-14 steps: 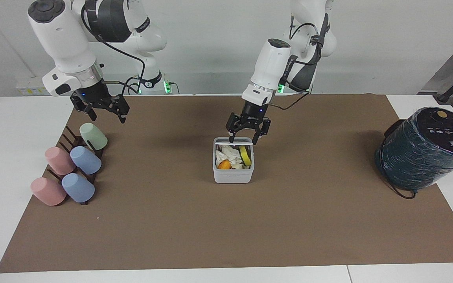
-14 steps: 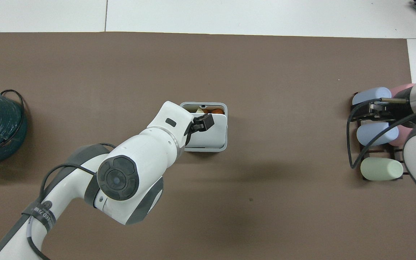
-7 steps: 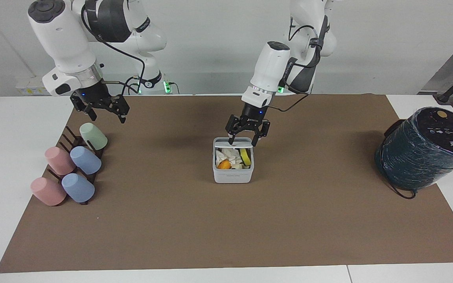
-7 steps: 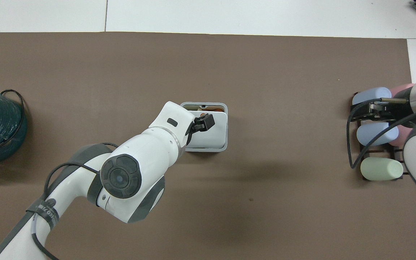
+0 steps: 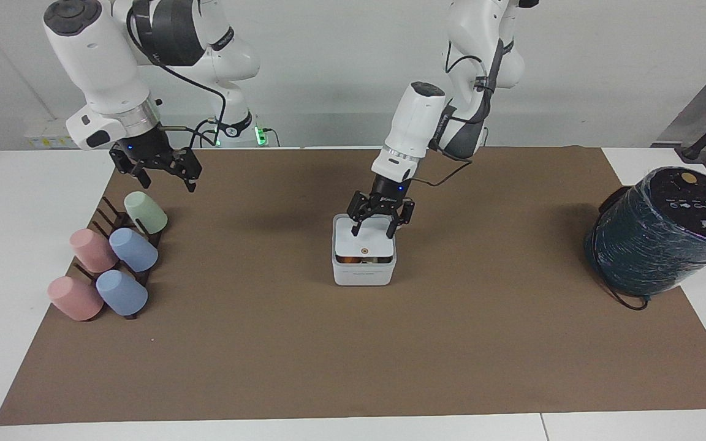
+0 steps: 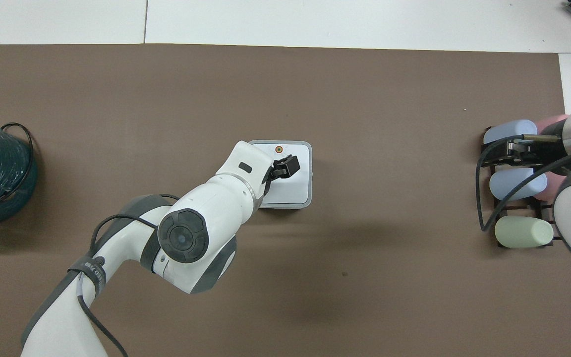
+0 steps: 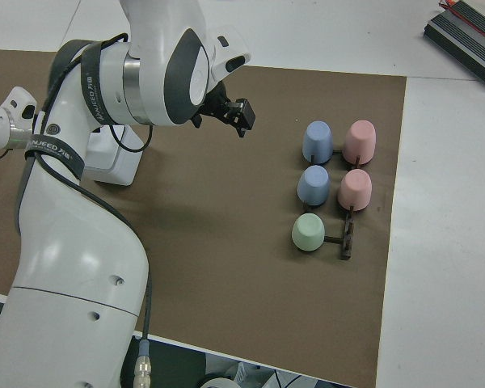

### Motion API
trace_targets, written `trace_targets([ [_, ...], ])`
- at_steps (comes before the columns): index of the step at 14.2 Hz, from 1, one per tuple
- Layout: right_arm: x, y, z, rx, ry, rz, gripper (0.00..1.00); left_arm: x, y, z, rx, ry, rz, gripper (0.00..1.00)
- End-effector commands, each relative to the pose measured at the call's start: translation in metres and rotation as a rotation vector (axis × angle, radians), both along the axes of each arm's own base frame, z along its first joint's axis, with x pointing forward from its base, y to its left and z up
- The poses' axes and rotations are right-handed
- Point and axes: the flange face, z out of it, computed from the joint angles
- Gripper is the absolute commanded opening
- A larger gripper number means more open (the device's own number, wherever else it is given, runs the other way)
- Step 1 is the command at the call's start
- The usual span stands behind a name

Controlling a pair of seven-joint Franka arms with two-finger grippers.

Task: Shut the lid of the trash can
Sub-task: 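Swing the lid down over the bin opening with the left gripper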

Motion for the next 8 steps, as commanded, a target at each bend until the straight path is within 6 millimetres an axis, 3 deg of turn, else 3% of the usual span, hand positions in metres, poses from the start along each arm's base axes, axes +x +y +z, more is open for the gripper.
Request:
trace_targets([
  [1, -0.006, -0.002, 0.003, 0.007, 0.003, 0.013, 1.0, 0.006, -0.006, -0.008, -0.016, -0.009, 0.011, 1.0],
  [8, -0.006, -0.002, 0.003, 0.007, 0.003, 0.013, 1.0, 0.008, -0.008, -0.021, -0.005, 0.005, 0.008, 1.0],
])
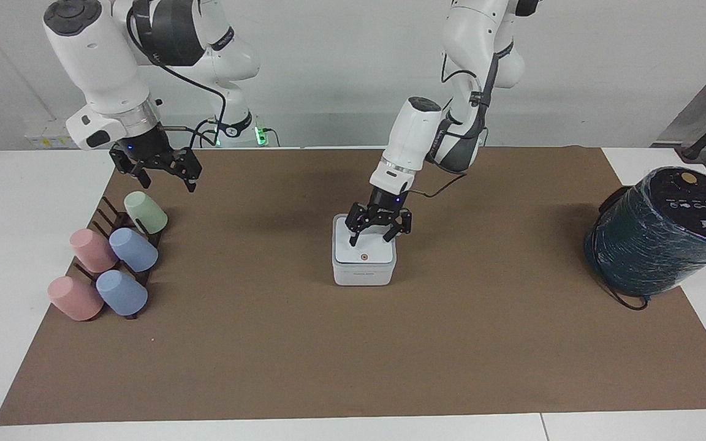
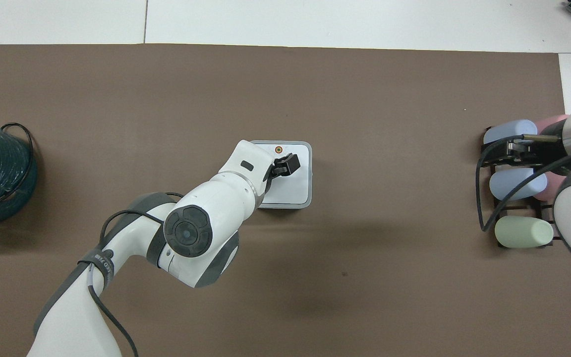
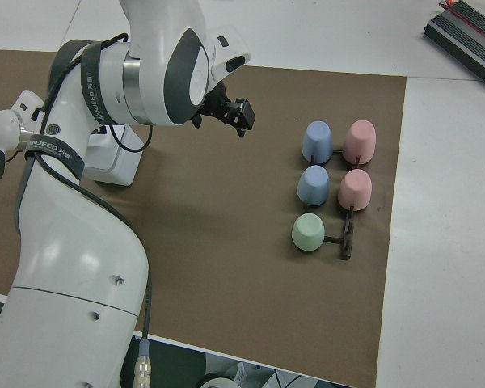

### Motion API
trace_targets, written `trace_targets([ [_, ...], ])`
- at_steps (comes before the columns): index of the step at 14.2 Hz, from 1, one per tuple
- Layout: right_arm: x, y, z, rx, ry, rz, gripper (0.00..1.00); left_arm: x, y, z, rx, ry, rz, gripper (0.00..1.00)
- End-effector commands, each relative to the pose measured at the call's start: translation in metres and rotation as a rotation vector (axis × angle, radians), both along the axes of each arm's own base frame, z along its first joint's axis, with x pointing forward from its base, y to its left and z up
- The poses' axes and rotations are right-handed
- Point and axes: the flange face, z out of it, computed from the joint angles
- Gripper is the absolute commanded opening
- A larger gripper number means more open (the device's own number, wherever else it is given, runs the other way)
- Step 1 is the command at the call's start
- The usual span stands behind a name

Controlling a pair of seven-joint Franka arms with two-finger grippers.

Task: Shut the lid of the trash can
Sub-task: 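Swing the lid down over the bin opening with the left gripper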

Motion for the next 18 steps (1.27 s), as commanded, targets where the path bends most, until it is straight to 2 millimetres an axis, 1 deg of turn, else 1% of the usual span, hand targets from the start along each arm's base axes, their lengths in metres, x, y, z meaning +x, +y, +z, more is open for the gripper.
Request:
trace_targets([
  [1, -0.006, -0.002, 0.003, 0.007, 0.003, 0.013, 1.0, 0.004, -0.008, -0.008, -0.004, 0.001, 0.001, 1.0],
  [2, -0.006, -0.002, 0.003, 0.007, 0.003, 0.013, 1.0, 0.005, -0.008, -0.011, 0.001, 0.002, -0.004, 0.98],
  [4, -0.006, -0.002, 0.003, 0.007, 0.003, 0.012, 1.0, 0.006, -0.008, -0.014, 0.007, 0.003, -0.01, 0.82],
  [6, -0.006, -0.002, 0.003, 0.007, 0.003, 0.013, 1.0, 0.008, -0.006, -0.013, 0.007, 0.004, -0.005, 0.7],
  [9, -0.006, -0.002, 0.003, 0.007, 0.003, 0.013, 1.0, 0.013, -0.008, -0.004, 0.001, -0.004, -0.003, 0.49],
  [12, -0.006, -0.002, 0.003, 0.007, 0.003, 0.013, 1.0, 0.017, -0.008, 0.0, 0.007, 0.004, 0.0, 0.39],
  [16, -0.006, -0.002, 0.003, 0.007, 0.003, 0.013, 1.0, 0.021, -0.009, 0.006, 0.046, 0.049, -0.003, 0.21],
  [18, -0.006, -0.002, 0.003, 0.007, 0.003, 0.013, 1.0, 0.023, -0.009, 0.009, 0.048, 0.048, -0.004, 0.15],
])
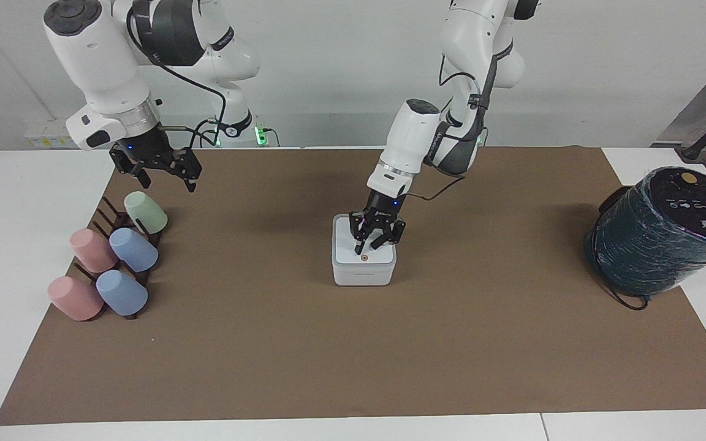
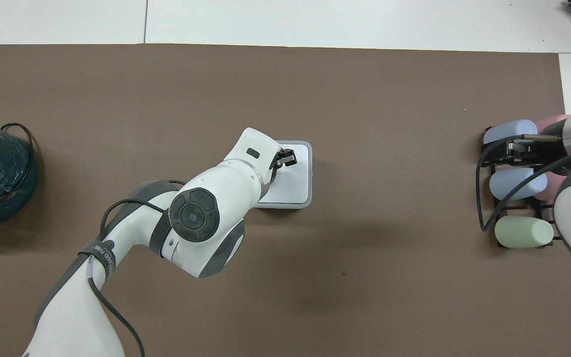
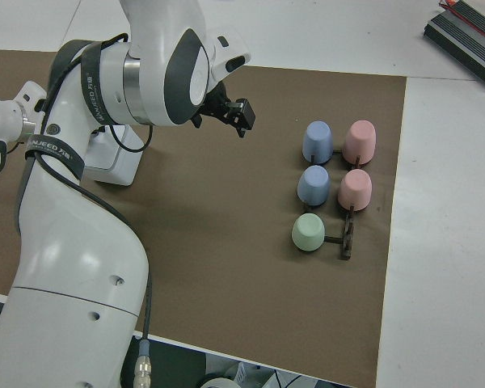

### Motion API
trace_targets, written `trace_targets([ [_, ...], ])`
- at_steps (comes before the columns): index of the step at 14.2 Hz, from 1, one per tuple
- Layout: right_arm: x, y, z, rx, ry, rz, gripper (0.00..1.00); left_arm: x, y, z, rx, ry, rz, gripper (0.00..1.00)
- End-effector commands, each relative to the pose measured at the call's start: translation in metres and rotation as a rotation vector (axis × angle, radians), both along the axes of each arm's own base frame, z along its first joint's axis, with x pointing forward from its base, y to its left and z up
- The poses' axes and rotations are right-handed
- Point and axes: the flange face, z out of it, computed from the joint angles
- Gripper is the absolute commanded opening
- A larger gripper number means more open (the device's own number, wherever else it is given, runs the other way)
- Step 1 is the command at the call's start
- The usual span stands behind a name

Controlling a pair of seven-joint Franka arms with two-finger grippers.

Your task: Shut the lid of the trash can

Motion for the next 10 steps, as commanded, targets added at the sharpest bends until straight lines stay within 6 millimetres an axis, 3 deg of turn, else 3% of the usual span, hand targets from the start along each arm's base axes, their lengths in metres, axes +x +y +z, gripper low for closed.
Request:
trace_targets([
  [1, -0.0056, -0.0022, 0.0031, 0.007, 0.003, 0.013, 1.0, 0.0082, 0.0015, -0.0066, 0.03, 0.017, 0.0, 0.12],
  [3, -0.0056, -0.0022, 0.0031, 0.007, 0.003, 0.013, 1.0, 0.0085, 0.0025, -0.0076, 0.037, 0.027, 0.001, 0.01],
  [10, -0.0056, -0.0022, 0.0031, 0.007, 0.003, 0.013, 1.0, 0.0082, 0.0025, -0.0098, 0.062, 0.054, -0.007, 0.0],
])
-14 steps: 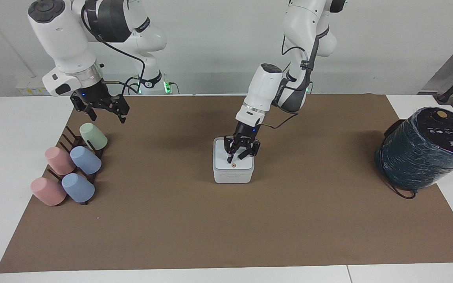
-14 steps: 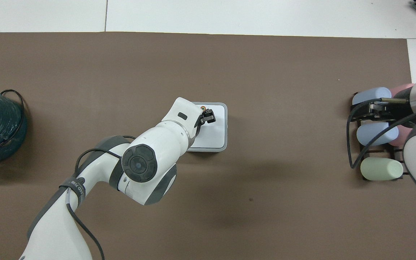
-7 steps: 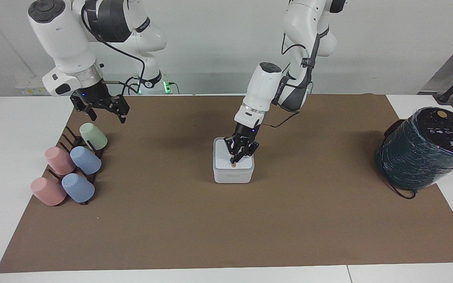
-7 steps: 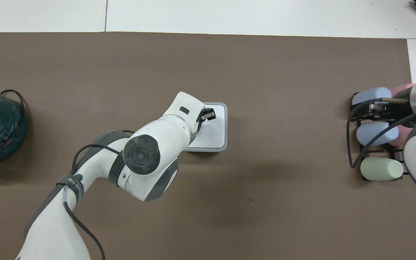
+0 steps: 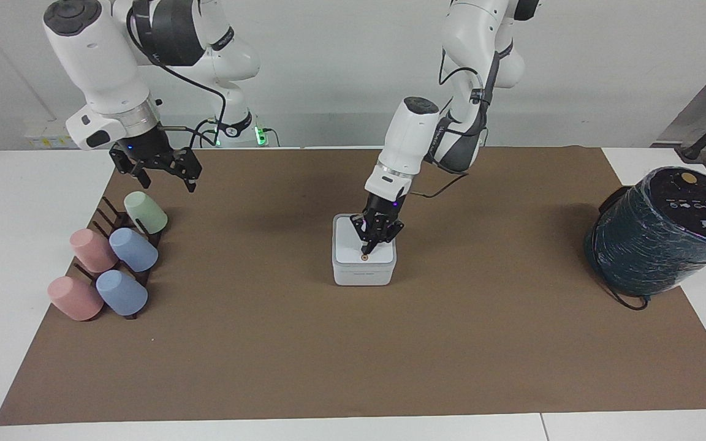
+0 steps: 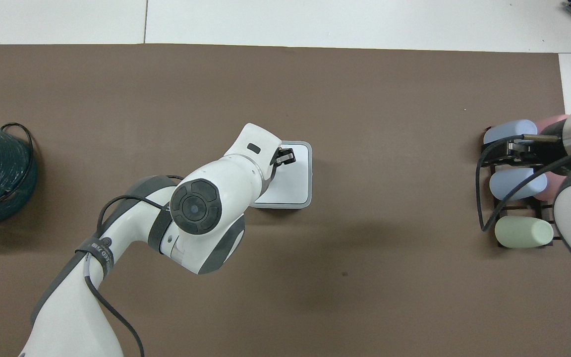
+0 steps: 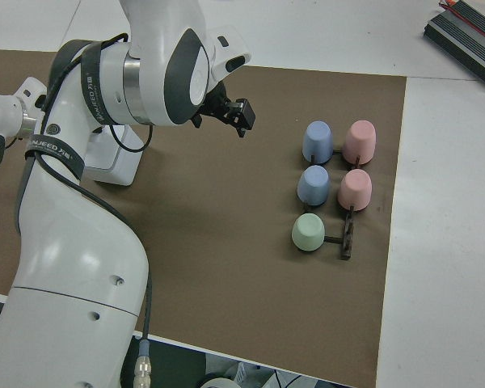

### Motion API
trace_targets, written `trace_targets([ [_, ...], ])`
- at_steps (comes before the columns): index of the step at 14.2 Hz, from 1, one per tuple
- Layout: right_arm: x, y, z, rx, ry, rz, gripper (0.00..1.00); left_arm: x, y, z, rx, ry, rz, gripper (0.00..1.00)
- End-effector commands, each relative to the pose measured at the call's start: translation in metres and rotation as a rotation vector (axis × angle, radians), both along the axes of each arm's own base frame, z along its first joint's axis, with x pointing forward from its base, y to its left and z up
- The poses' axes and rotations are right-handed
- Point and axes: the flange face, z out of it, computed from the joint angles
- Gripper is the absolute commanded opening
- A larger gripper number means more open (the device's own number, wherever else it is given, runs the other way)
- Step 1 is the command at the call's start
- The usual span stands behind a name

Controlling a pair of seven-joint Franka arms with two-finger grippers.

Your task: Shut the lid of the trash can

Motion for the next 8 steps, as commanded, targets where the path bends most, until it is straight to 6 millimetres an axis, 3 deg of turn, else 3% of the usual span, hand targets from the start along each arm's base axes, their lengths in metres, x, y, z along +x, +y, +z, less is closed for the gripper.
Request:
trace_targets([
  [1, -0.006, -0.002, 0.003, 0.007, 0.003, 0.013, 1.0, 0.005, 0.004, -0.013, 0.038, 0.022, -0.006, 0.0],
  [5, -0.006, -0.002, 0.003, 0.007, 0.003, 0.013, 1.0, 0.004, 0.005, -0.017, 0.04, 0.023, -0.009, 0.0],
  [8, -0.006, -0.002, 0.003, 0.007, 0.003, 0.013, 1.0, 0.008, 0.002, -0.039, 0.031, 0.02, -0.006, 0.0],
])
